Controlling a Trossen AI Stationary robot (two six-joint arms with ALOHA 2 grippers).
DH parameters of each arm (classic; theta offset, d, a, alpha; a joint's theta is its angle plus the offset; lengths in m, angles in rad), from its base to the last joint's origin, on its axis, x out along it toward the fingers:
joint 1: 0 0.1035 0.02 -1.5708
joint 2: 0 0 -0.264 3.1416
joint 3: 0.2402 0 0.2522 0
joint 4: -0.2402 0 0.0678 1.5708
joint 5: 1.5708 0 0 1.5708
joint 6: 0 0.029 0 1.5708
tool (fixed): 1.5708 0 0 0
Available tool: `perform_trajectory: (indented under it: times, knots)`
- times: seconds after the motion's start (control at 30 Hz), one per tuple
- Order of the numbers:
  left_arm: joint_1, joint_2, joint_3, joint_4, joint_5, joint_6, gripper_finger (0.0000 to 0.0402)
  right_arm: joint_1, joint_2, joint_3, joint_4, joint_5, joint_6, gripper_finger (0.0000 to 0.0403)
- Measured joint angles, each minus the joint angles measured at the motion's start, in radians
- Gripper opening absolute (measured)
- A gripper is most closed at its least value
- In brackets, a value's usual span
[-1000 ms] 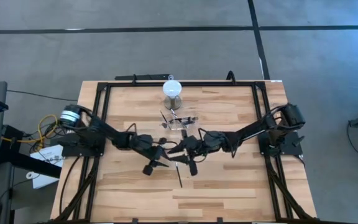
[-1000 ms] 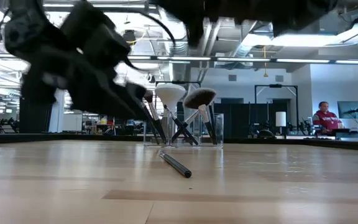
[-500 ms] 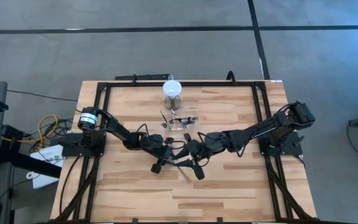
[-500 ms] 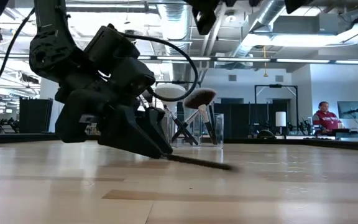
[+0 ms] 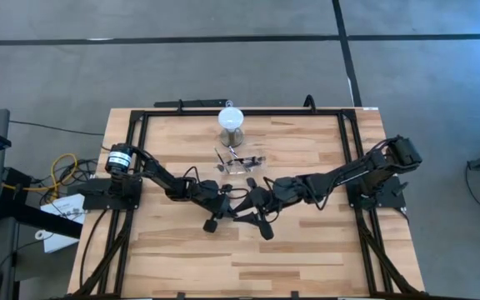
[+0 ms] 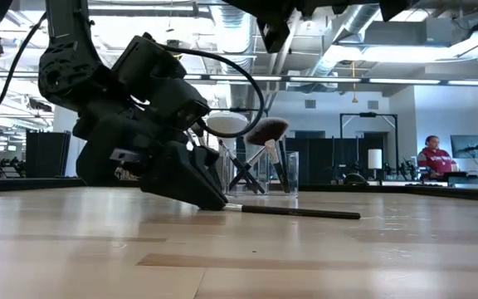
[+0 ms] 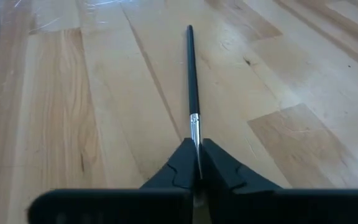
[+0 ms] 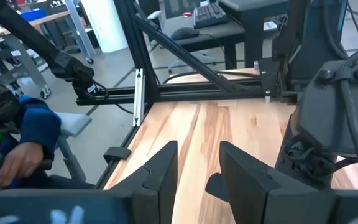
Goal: Put items in baskets/containers
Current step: Put the black eyeshadow brush into the transparent storage organizer
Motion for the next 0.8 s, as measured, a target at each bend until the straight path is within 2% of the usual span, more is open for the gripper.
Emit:
perform_trajectory:
  times: [0.27, 0.4, 0.47, 0.57, 0.63, 0.8]
  knots:
    - [-0.016, -0.037, -0.016, -0.023, -0.038, -0.024, 0.0011, 0.02, 0.0, 0.0, -0.058, 0.012, -0.025, 0.0109]
    - [-0.041, -0.14, -0.043, -0.102, -0.083, -0.025, 0.0012, 0.044, 0.012, 0.0, -0.191, 0.141, -0.042, 0.0109]
    - [-0.057, -0.203, -0.045, -0.175, -0.142, -0.024, 0.0011, 0.05, 0.035, 0.0, -0.254, 0.181, -0.038, 0.0109]
    - [-0.08, -0.259, -0.048, -0.298, -0.253, -0.025, 0.0011, 0.037, 0.108, 0.002, -0.237, 0.177, -0.038, 0.0109]
    - [-0.091, -0.284, -0.048, -0.309, -0.294, -0.024, 0.0012, 0.022, 0.178, 0.006, -0.196, 0.177, -0.021, 0.0109]
    - [-0.111, -0.298, -0.045, -0.307, -0.297, -0.024, 0.001, -0.011, 0.311, 0.085, -0.256, 0.177, 0.01, 0.0109]
